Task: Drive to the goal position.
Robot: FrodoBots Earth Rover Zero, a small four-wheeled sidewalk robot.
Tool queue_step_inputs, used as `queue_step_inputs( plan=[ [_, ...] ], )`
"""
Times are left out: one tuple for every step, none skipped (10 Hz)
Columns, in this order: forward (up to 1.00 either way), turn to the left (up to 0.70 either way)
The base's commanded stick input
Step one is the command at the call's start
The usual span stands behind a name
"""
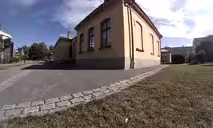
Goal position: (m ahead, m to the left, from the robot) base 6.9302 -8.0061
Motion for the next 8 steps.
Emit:
queue_step_inputs(
  plan=[
    [0.00, 0.00],
    [0.00, 0.00],
    [0.00, 0.00],
    [0.00, 0.00],
    [0.03, 0.00],
    [0.25, 0.00],
    [0.70, 0.00],
    [0.70, 0.00]
  ],
)
